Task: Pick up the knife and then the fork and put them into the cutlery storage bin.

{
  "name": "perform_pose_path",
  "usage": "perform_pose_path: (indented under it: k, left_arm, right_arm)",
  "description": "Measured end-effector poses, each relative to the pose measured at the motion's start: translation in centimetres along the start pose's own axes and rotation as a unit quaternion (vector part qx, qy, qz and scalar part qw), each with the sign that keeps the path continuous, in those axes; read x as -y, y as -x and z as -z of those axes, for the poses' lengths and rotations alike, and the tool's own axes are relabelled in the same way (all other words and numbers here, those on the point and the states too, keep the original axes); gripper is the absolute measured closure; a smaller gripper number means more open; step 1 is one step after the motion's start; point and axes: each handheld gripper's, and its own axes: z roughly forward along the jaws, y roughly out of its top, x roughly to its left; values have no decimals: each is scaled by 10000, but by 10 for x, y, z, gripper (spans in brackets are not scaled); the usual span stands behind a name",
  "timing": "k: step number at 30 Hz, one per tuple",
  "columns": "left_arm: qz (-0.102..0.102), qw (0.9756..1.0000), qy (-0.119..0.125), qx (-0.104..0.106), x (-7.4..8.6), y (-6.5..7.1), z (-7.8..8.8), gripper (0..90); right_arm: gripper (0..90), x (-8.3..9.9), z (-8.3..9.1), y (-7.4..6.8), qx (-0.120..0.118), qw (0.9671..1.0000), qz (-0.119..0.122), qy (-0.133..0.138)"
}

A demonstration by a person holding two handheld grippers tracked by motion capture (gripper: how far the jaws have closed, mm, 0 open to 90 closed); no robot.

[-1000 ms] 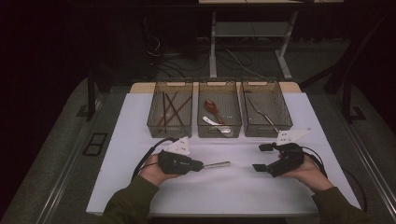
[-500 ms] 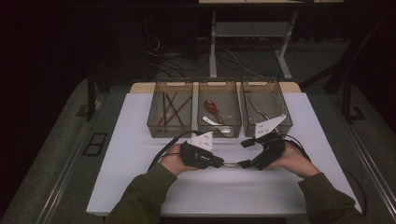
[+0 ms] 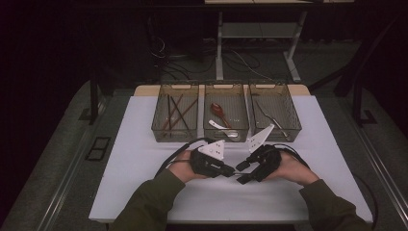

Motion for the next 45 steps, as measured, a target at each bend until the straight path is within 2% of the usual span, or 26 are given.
perform_pose_path:
  k: [3, 7, 8, 13, 14, 15, 23, 26, 28, 30, 33, 37, 38, 40, 42, 45]
  left_arm:
    - [-20, 10000, -25, 13, -1, 1, -1, 837]
    - [-13, 10000, -14, 4, -1, 0, -1, 837]
    - [-18, 10000, -22, 22, -1, 0, -1, 836]
    - [12, 10000, -84, 27, 1, -1, -6, 836]
    - [-17, 9999, -144, 56, 0, -1, -6, 856]
    - [27, 9999, -103, 40, 1, 0, -7, 860]
    - [-45, 10000, -78, 33, 1, -1, -6, 858]
    - [1, 10000, -40, 42, 1, 0, -5, 857]
    - [-20, 10000, -3, 0, 1, -1, -4, 847]
    - [13, 10000, 49, -38, 2, -2, -2, 796]
    - [130, 9997, 122, -153, 4, -2, 3, 720]
    - [455, 9977, 369, -349, 13, -2, 12, 591]
    - [476, 9974, 365, -403, 15, -2, 14, 557]
    - [629, 9956, 443, -538, 21, 0, 20, 515]
    - [831, 9927, 614, -622, 28, 2, 27, 482]
    - [962, 9896, 659, -839, 37, 5, 38, 439]
  right_arm:
    - [596, 0, -2, -1, -93, 9999, -38, -109]
    - [781, 0, -4, -2, -161, 9997, 83, -158]
    - [795, -1, -3, -2, -204, 9997, 97, -133]
    - [814, -2, -1, -4, -211, 9997, 137, -78]
    - [859, -2, 0, -3, -202, 9996, 164, -51]
    - [864, -1, 1, -3, -167, 9997, 199, -16]
    - [864, -2, 3, -4, -137, 9997, 203, -1]
    - [864, -2, 3, -5, -110, 9996, 255, 19]
    - [865, -2, 4, -5, -89, 9996, 264, 39]
    - [865, -2, 5, -5, -70, 9995, 299, 50]
    - [864, -2, 8, -6, -36, 9996, 282, 81]
    - [864, 1, 13, -2, 195, 9993, 321, 57]
    - [864, 1, 15, -1, 268, 9992, 302, 64]
    - [863, 3, 18, 0, 369, 9990, 245, 84]
    - [863, 5, 22, 1, 469, 9986, 209, 141]
    - [863, 8, 28, 3, 678, 9975, 121, 138]
